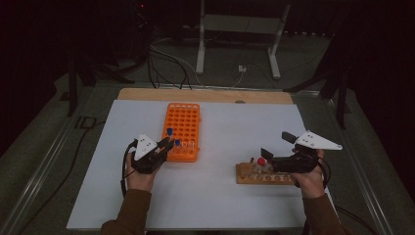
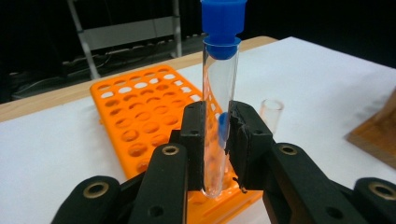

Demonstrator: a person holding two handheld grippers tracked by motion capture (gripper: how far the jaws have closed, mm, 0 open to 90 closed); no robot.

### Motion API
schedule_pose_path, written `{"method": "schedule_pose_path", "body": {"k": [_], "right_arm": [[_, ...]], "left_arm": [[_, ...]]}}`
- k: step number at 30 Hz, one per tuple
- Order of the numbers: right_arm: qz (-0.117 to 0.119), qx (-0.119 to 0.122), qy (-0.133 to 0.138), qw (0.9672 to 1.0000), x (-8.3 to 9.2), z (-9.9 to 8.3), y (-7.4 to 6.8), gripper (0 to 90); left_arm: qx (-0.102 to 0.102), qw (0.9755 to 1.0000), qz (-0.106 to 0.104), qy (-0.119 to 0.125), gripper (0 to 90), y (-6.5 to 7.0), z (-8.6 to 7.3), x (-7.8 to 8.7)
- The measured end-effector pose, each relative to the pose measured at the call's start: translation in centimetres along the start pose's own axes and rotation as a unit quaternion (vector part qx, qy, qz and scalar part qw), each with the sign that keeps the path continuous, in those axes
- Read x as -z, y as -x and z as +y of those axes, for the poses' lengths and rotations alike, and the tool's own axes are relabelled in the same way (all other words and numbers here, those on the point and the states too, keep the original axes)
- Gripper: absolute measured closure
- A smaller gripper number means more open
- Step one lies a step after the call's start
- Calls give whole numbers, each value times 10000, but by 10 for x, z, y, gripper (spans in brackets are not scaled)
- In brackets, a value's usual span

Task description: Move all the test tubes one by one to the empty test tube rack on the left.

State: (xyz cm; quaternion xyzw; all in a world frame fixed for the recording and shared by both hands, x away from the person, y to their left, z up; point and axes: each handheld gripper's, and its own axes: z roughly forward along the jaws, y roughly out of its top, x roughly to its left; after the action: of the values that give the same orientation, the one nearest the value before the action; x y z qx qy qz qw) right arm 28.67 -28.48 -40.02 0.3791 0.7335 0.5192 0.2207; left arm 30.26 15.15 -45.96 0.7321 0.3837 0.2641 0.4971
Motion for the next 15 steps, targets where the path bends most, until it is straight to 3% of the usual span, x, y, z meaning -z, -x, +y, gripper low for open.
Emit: {"method": "schedule_pose_path", "body": {"k": [8,15], "right_arm": [[-11,1,-34,10000,1,-1,0,0],[-8,-1,-45,10000,3,-5,2,0]], "left_arm": [[-64,9996,139,-240,766,-2,-9,-13],[-174,9974,159,-678,771,-3,-21,-16]]}}
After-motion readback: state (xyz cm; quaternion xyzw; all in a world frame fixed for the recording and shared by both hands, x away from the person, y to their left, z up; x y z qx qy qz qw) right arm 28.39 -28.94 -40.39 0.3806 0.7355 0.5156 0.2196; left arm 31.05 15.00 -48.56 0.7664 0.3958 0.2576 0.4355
